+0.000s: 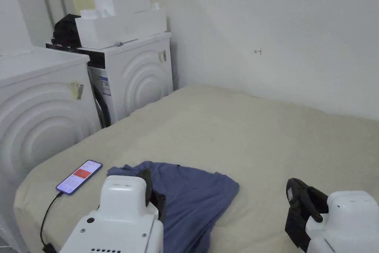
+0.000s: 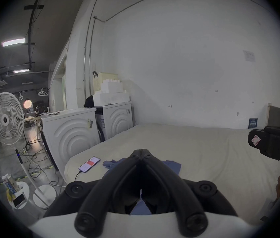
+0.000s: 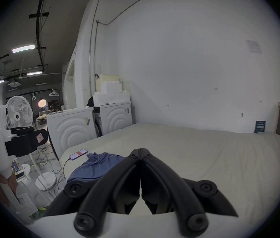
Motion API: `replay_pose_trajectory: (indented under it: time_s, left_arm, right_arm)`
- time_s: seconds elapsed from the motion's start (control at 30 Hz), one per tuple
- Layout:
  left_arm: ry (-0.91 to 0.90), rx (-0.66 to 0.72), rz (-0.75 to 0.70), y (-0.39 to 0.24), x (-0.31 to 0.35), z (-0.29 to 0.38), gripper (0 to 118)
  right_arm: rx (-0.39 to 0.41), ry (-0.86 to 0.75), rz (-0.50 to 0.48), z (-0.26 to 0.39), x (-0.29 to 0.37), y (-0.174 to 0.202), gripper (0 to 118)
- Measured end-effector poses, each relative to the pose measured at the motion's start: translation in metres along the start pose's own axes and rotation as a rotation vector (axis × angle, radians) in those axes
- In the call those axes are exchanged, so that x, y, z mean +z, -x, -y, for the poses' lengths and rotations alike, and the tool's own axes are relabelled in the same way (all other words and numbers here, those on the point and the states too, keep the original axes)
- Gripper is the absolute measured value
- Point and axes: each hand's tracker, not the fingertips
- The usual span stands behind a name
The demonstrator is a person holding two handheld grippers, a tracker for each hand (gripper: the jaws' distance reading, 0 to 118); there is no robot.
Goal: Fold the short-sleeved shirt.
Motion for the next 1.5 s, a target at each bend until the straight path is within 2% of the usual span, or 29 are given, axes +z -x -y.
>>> replay_pose_trajectory:
  time_s: [0.3, 0.47, 0.8, 0.83, 0.87, 0.93, 0.97, 1.0, 1.1, 1.23, 1.33, 1.5]
  left_arm:
    - [0.156, 0.026, 0.0, 0.018, -0.052, 0.045, 0]
    - [0.283, 0.058, 0.015, 0.023, -0.095, 0.088, 0]
    - [0.558, 0.086, 0.073, 0.021, -0.157, 0.173, 1]
    - [0.584, 0.082, 0.083, 0.02, -0.162, 0.178, 8]
    - [0.618, 0.09, 0.105, 0.019, -0.167, 0.182, 20]
    - [0.681, 0.115, 0.172, 0.017, -0.177, 0.19, 77]
    - [0.697, 0.125, 0.189, 0.015, -0.181, 0.192, 97]
    - [0.702, 0.126, 0.202, 0.012, -0.185, 0.195, 103]
    - [0.69, 0.151, 0.221, 0.005, -0.191, 0.189, 103]
    - [0.744, 0.153, 0.287, -0.01, -0.211, 0.193, 110]
    - [0.797, 0.089, 0.269, -0.019, -0.229, 0.213, 118]
    - [0.758, -0.017, 0.227, -0.032, -0.232, 0.228, 118]
  right_arm:
    - [0.013, 0.127, -0.065, 0.036, -0.061, 0.027, 2]
    - [-0.007, 0.222, -0.084, 0.062, -0.099, 0.031, 2]
    - [0.019, 0.331, -0.094, 0.1, -0.144, 0.035, 2]
    - [0.019, 0.342, -0.094, 0.103, -0.147, 0.035, 2]
    - [0.019, 0.351, -0.092, 0.105, -0.148, 0.034, 2]
    - [0.021, 0.368, -0.088, 0.108, -0.15, 0.033, 2]
    - [0.025, 0.373, -0.085, 0.11, -0.151, 0.032, 2]
    - [0.025, 0.372, -0.081, 0.111, -0.151, 0.03, 2]
    - [0.024, 0.381, -0.066, 0.112, -0.15, 0.024, 2]
    - [0.008, 0.385, -0.047, 0.109, -0.147, 0.016, 2]
    - [0.0, 0.388, -0.034, 0.107, -0.145, 0.011, 2]
    - [-0.003, 0.39, -0.022, 0.106, -0.143, 0.006, 2]
